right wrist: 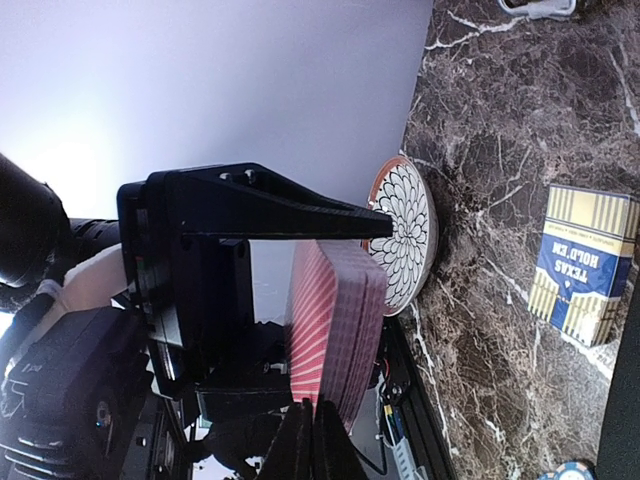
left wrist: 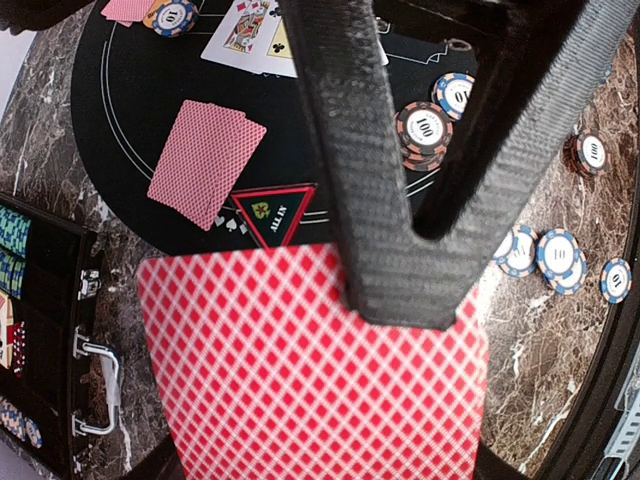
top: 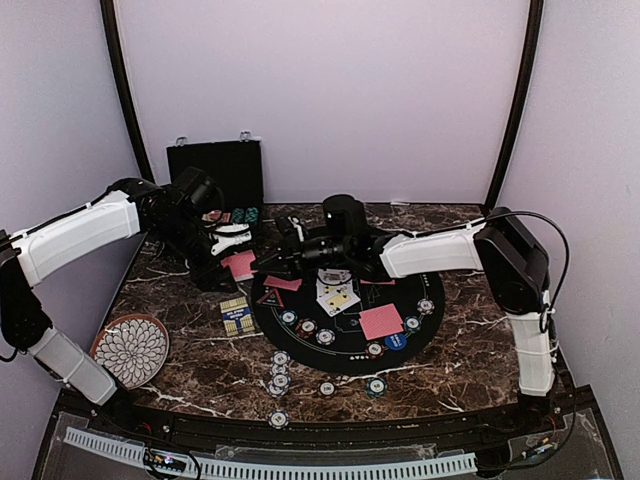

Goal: Distribute texas hold em gaming equipment

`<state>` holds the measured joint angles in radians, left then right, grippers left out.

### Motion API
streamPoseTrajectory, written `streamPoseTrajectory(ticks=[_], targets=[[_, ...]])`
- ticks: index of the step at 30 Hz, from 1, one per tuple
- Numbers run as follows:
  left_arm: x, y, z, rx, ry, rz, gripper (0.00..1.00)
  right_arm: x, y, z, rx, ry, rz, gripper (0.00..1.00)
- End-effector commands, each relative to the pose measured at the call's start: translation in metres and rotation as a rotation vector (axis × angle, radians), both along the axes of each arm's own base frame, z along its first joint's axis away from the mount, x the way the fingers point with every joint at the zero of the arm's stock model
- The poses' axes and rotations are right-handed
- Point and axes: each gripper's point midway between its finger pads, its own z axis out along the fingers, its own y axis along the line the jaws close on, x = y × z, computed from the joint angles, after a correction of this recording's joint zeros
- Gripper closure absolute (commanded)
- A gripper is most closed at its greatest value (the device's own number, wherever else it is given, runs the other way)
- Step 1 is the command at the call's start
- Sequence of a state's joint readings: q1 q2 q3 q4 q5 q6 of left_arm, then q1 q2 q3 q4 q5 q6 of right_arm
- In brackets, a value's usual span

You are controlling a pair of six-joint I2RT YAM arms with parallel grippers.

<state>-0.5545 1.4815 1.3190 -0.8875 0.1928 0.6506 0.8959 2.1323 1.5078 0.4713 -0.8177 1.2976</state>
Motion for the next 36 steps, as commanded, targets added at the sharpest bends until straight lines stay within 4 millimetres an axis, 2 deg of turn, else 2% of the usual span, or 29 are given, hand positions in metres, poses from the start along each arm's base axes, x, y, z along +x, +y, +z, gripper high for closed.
streamPoseTrajectory(ticks=[1, 7, 11, 15, 16, 18, 27, 32, 36], targets=[[0.001, 0.0, 0.004, -0.01, -0.022, -0.004, 1.0, -0.003, 0.004, 0.017, 0.05, -0.043, 0.024, 1.0], [0.0, 0.004, -0.001, 0.01, -0.018, -0.002, 1.0, 0.013, -0.02, 0.025, 0.058, -0.061, -0.027, 1.0], [-0.002, 0.006, -0.005, 0.017, -0.016, -0.002, 1.0, 0.025, -0.049, 0.026, 0.052, -0.063, -0.078, 1.0], [-0.003, 0.01, -0.012, 0.034, -0.022, -0.001, 1.0, 0.038, -0.087, 0.02, 0.025, -0.067, -0.143, 1.0], [-0.003, 0.01, -0.014, 0.036, -0.021, -0.002, 1.0, 0.042, -0.1, 0.011, 0.006, -0.059, -0.165, 1.0], [-0.004, 0.011, -0.018, 0.042, -0.016, -0.002, 1.0, 0.047, -0.123, 0.006, -0.013, -0.064, -0.204, 1.0], [-0.008, 0.017, -0.045, 0.069, -0.003, -0.006, 1.0, 0.07, -0.224, -0.06, -0.209, -0.022, -0.383, 1.0], [-0.01, 0.022, -0.064, 0.087, 0.004, -0.004, 1.0, 0.084, -0.259, -0.088, -0.314, -0.028, -0.451, 1.0], [-0.014, 0.029, -0.084, 0.115, 0.008, -0.005, 1.0, 0.089, -0.274, -0.109, -0.375, -0.011, -0.474, 1.0]])
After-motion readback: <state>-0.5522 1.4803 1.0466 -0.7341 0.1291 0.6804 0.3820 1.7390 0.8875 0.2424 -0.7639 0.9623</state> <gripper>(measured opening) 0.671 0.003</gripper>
